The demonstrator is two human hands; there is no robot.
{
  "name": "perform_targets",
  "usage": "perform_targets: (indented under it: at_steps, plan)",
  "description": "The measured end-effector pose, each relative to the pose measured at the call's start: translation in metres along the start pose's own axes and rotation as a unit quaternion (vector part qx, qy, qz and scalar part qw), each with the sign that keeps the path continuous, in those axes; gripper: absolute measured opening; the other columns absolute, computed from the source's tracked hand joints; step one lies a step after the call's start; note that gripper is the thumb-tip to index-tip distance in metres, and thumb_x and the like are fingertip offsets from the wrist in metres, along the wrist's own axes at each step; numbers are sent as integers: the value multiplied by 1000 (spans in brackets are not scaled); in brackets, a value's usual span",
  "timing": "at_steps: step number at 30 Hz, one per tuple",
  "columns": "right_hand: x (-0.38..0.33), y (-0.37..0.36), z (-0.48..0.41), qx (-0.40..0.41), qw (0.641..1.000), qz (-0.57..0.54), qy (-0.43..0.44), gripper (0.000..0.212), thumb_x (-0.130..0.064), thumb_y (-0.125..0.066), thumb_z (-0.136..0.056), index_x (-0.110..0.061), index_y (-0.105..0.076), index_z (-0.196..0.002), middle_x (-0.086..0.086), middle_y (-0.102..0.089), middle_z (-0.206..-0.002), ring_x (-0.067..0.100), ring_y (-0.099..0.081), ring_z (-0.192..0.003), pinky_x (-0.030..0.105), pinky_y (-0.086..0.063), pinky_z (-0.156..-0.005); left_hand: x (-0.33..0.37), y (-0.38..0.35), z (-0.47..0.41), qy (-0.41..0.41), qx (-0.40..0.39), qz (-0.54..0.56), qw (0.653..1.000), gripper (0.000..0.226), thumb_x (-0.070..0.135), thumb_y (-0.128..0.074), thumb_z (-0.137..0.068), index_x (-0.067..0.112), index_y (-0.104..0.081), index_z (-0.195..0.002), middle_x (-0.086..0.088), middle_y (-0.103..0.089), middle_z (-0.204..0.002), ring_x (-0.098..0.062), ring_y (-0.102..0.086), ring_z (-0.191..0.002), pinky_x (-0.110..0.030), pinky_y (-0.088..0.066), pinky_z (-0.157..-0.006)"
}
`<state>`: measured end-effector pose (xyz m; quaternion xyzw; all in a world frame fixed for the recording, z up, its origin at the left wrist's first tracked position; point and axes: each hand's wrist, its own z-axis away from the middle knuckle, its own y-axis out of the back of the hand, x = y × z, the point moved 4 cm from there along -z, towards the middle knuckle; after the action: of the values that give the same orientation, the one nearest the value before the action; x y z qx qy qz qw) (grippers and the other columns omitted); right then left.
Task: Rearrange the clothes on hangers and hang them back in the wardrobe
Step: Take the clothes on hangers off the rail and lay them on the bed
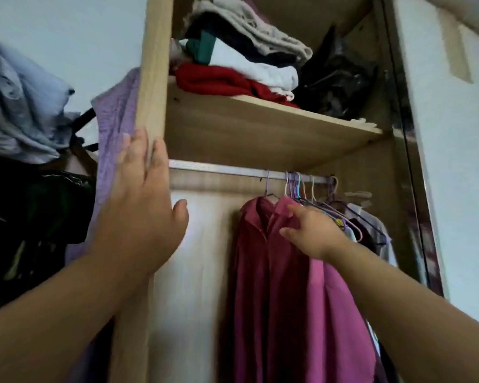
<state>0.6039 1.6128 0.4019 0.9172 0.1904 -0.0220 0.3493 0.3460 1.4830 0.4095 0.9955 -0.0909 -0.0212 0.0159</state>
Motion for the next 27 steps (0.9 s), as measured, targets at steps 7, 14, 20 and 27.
perform_targets:
  at_steps: [7, 14, 20, 27]
  plan:
    - [31, -21, -69, -20, 1000, 0, 23, 34, -26, -56, -89, -9, -57, -119, 14, -60, -121, 31, -53, -114, 32, -42, -92, 11, -5, -7, 17, 18, -137, 990, 83, 38, -45, -73, -6, -29, -142, -25, -29, -149, -41, -33, -133, -46, -27, -111]
    - [40, -50, -109, -50, 997, 57, 7, 32, -13, -39, -97, -3, -57, -122, 16, -57, -129, 30, -55, -118, 32, -43, -94, 17, -6, -6, 72, 2, -182, 981, 90, 44, -49, -72, 10, -19, -149, -4, -16, -157, -23, -22, -141, -38, -29, -109]
    - [44, -60, -124, -39, 998, -37, -43, 36, -21, -42, -97, 5, -60, -115, 23, -59, -123, 35, -56, -115, 35, -45, -92, 13, -7, -6, 64, -2, -211, 975, 88, 44, -47, -74, 12, -17, -150, -1, -14, -158, -15, -17, -143, -26, -17, -109]
    - [53, -57, -131, 40, 991, -109, -64, 25, -16, -47, -91, 1, -64, -98, 25, -65, -104, 39, -61, -99, 37, -48, -79, 14, -7, -4, 70, 5, -219, 973, 87, 42, -47, -73, 14, -18, -150, 1, -15, -158, -15, -18, -143, -27, -19, -108]
